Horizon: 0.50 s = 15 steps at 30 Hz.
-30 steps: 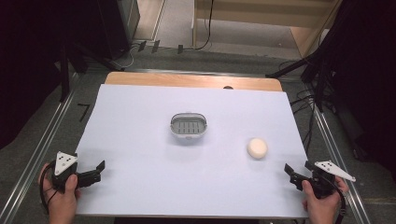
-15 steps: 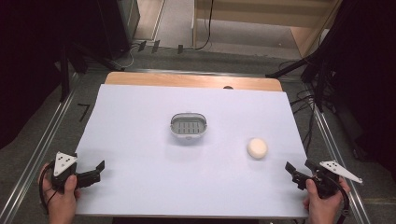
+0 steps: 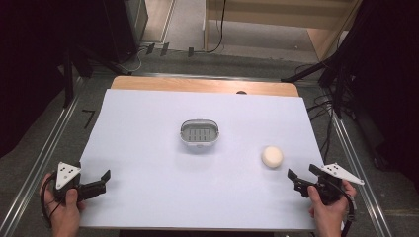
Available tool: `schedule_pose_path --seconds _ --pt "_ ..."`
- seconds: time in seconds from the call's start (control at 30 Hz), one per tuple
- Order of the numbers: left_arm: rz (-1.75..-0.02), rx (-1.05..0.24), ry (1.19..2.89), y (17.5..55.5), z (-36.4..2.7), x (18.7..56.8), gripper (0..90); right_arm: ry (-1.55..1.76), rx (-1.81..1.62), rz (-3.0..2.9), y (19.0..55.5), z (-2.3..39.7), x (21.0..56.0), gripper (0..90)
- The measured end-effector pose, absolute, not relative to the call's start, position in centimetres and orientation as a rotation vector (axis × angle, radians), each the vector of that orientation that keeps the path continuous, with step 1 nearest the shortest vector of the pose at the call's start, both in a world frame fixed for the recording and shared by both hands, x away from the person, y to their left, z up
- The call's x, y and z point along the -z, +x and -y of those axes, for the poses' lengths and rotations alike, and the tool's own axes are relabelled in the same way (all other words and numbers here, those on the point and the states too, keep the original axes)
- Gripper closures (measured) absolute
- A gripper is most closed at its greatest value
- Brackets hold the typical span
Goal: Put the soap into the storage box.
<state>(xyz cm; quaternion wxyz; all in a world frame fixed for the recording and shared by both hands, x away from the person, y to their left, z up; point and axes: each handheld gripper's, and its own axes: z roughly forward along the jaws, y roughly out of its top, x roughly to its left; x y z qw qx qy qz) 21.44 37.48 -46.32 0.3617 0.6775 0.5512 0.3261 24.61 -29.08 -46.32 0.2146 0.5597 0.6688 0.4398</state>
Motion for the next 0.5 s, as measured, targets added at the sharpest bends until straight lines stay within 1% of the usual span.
schedule_pose_path --seconds 0.2,0.5 --pt "-1.454 -0.841 1.77 21.7 -37.3 46.4 0.4 1.551 -1.201 -1.888 25.6 27.9 46.4 13.2" --pt "-1.45 -0.83 1.762 21.7 -37.5 46.3 0.4 1.544 -1.197 -1.914 27.1 26.3 46.3 13.1"
